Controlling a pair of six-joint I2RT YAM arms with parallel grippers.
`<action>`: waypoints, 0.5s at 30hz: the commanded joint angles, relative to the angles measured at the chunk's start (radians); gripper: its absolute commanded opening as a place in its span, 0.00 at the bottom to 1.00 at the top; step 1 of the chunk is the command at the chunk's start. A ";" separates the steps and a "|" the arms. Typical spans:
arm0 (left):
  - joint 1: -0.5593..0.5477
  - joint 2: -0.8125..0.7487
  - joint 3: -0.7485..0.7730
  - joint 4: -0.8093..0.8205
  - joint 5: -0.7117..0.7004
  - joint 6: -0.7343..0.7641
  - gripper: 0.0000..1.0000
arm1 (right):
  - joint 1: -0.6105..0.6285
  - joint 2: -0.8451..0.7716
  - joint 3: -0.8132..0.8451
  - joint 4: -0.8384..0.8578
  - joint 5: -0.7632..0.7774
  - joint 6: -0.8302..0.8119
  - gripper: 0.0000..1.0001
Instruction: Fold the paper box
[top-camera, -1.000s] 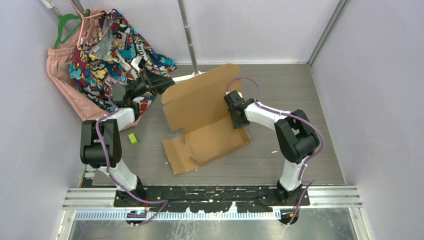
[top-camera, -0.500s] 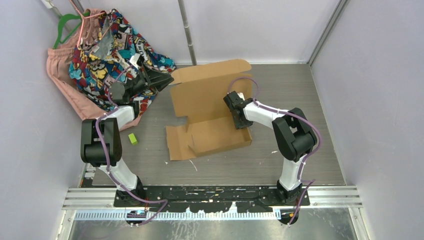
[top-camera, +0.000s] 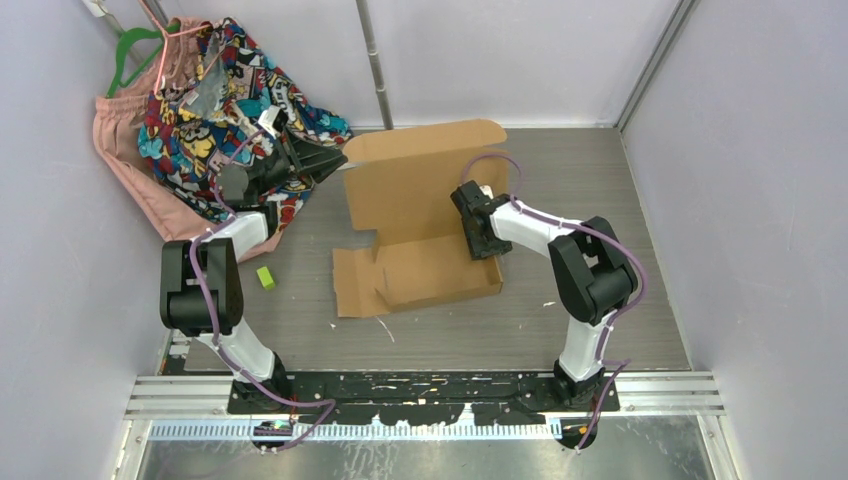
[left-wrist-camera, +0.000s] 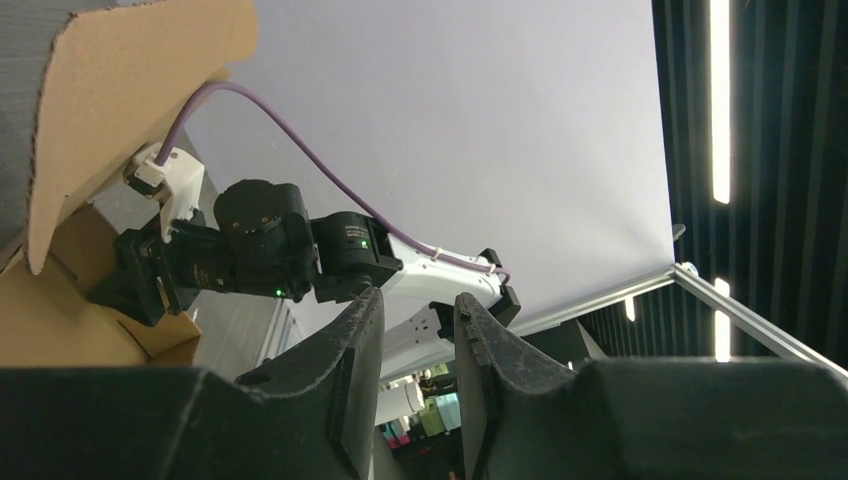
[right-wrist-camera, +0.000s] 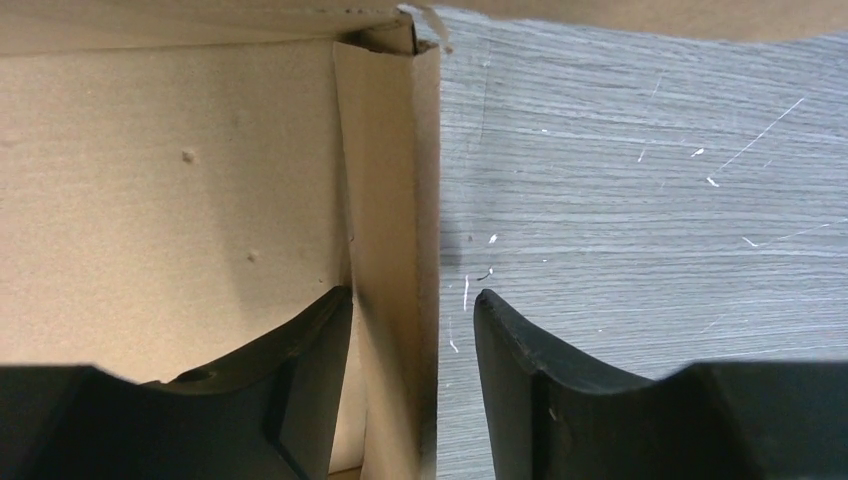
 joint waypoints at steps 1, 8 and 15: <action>0.005 -0.047 0.001 0.065 0.010 0.004 0.33 | -0.006 -0.077 -0.002 0.002 -0.049 0.033 0.54; 0.005 -0.050 0.000 0.064 0.009 0.002 0.32 | -0.023 -0.121 -0.021 0.035 -0.121 0.049 0.56; 0.005 -0.058 -0.003 0.066 0.008 0.000 0.32 | -0.033 -0.129 -0.034 0.020 -0.101 0.055 0.48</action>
